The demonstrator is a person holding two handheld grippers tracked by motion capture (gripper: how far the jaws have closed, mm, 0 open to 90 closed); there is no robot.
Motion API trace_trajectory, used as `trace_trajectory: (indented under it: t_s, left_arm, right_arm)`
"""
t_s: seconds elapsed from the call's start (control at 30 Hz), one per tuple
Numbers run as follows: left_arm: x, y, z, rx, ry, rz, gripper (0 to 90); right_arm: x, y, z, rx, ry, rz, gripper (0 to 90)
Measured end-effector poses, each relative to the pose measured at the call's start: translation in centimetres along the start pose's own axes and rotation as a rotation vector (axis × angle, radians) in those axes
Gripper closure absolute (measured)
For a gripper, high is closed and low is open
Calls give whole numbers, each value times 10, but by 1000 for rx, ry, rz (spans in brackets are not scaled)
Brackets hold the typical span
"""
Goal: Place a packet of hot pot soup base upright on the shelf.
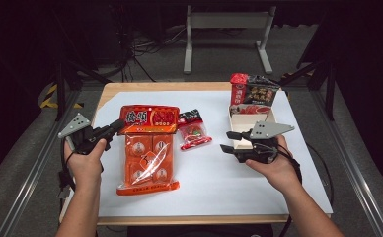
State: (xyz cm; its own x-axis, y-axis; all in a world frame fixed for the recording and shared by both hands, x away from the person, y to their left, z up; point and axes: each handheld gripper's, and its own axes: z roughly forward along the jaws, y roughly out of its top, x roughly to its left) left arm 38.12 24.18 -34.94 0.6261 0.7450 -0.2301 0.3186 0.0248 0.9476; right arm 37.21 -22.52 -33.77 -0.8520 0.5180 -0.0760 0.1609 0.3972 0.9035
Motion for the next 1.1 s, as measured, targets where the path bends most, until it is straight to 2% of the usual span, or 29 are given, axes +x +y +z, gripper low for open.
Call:
trace_trajectory:
  t_s: [0.13, 0.23, 0.3, 0.4, 0.7, 0.77, 1.1]
  left_arm:
    - [-10, 4, -3, -12, -21, 21, 900]
    - [-16, 8, -5, -17, -44, 48, 900]
    - [-19, 10, -6, -19, -55, 55, 900]
    - [-23, 11, -7, -27, -70, 74, 900]
    - [-42, 18, -11, -47, -121, 132, 900]
    - [-49, 20, -15, -49, -136, 149, 900]
    - [-63, 23, -21, -55, -161, 201, 900]
  right_arm:
    - [1, 4, 4, -21, 2, -9, 498]
    - [0, 6, 6, -14, -1, -7, 487]
    - [-1, 8, 11, -20, 8, 20, 412]
    - [-1, 9, 16, -16, 15, 37, 368]
    - [-1, 11, 30, -24, 51, 46, 330]
    - [0, 13, 38, -23, 71, 48, 319]
    - [3, 14, 57, -17, 117, 41, 295]
